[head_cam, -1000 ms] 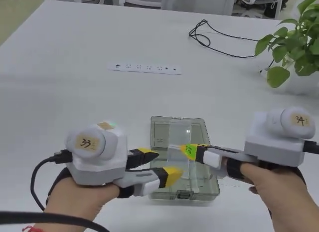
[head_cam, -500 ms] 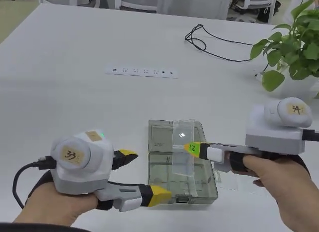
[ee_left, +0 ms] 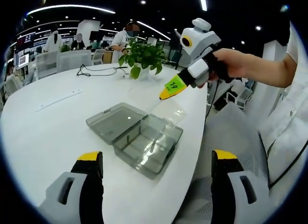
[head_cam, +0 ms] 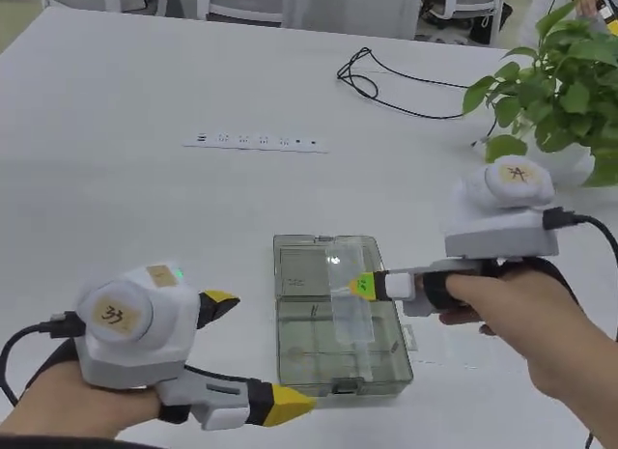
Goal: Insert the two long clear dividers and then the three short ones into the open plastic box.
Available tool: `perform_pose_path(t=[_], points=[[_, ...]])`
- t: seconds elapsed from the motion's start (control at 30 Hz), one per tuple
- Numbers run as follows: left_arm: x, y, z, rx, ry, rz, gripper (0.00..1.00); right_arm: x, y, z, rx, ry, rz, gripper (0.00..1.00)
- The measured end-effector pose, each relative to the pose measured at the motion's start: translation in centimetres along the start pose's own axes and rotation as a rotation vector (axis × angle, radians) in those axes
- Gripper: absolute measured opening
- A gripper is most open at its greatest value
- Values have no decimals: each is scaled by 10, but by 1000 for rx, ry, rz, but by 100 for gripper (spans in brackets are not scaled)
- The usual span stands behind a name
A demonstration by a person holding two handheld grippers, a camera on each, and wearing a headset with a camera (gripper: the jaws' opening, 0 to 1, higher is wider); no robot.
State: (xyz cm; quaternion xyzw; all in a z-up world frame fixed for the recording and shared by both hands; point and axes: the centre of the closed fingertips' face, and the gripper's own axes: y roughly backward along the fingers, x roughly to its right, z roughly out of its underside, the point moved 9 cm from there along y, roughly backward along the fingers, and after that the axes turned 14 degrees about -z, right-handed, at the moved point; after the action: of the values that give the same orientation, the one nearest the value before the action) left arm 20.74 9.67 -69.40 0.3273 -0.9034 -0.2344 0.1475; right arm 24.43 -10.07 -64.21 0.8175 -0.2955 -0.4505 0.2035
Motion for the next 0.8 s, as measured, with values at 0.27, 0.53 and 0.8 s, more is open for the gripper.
perform_pose_path(t=[0.27, 0.53, 0.8], points=[[-1, -3, 5, 9, -28, 40, 100, 2, -13, 0, -75, -99, 47, 7], [-2, -4, 7, 19, -39, 64, 100, 26, -31, 8, -144, -210, 78, 7], [-3, -7, 10, 27, -31, 73, 100, 38, -45, 10, -182, -263, 96, 7]])
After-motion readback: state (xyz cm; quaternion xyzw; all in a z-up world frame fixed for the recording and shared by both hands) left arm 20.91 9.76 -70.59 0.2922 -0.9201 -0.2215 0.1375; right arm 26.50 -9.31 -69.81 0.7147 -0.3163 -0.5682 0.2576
